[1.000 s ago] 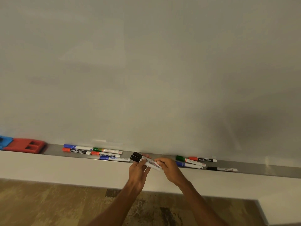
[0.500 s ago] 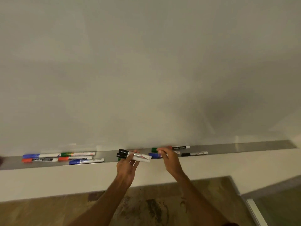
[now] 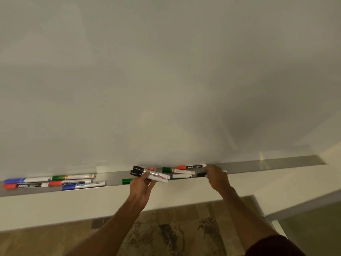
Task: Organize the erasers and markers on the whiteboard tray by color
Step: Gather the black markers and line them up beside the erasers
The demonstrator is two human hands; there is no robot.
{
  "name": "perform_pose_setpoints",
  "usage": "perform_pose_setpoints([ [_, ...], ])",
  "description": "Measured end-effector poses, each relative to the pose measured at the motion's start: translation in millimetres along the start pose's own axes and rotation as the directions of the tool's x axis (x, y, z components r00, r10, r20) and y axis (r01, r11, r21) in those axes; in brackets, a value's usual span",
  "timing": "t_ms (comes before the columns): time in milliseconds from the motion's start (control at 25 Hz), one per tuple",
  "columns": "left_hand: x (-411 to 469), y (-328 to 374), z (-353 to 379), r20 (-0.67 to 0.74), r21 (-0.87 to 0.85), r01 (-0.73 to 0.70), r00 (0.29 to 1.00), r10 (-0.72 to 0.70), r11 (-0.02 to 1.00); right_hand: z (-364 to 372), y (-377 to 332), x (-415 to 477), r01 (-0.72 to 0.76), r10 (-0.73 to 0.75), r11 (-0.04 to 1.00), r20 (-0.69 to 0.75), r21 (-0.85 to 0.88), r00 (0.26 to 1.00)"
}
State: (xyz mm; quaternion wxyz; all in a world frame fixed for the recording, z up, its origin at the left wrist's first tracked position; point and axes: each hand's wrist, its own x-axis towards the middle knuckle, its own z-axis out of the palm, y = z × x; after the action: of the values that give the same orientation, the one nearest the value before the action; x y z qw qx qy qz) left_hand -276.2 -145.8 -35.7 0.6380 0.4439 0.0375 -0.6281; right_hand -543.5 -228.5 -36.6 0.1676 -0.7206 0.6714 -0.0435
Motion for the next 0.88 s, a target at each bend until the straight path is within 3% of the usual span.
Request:
perform_pose_setpoints([
  [120,5,1,-4,0.011,0.006,0.001,1.000,-0.001,1.000,-3,-3,4,0.033,-0.034,0.999,0.063,0.009,0.997],
  [440,11,0,-8,0.035,0.045,0.024,0.999,-0.025,0.999,-13,-8,7,0.105,-0.105,0.995,0.021,-0.001,0.994],
  [640,10,-2,-8,0.037,0.071,0.038,0.999,-0.040,0.997,-18,-42,6,0.328,-0.331,0.939,-0.009,-0.104,0.944],
  [760,7,0,-11,0.042,0.093,0.048,0.998,-0.052,0.994,-13,-87,0,0.429,-0.430,0.902,0.013,0.047,0.903],
  [880,4,8,-17,0.065,0.170,0.025,0.997,-0.036,0.985,-5,-136,-3,0.403,-0.423,0.888,0.049,0.219,0.905],
])
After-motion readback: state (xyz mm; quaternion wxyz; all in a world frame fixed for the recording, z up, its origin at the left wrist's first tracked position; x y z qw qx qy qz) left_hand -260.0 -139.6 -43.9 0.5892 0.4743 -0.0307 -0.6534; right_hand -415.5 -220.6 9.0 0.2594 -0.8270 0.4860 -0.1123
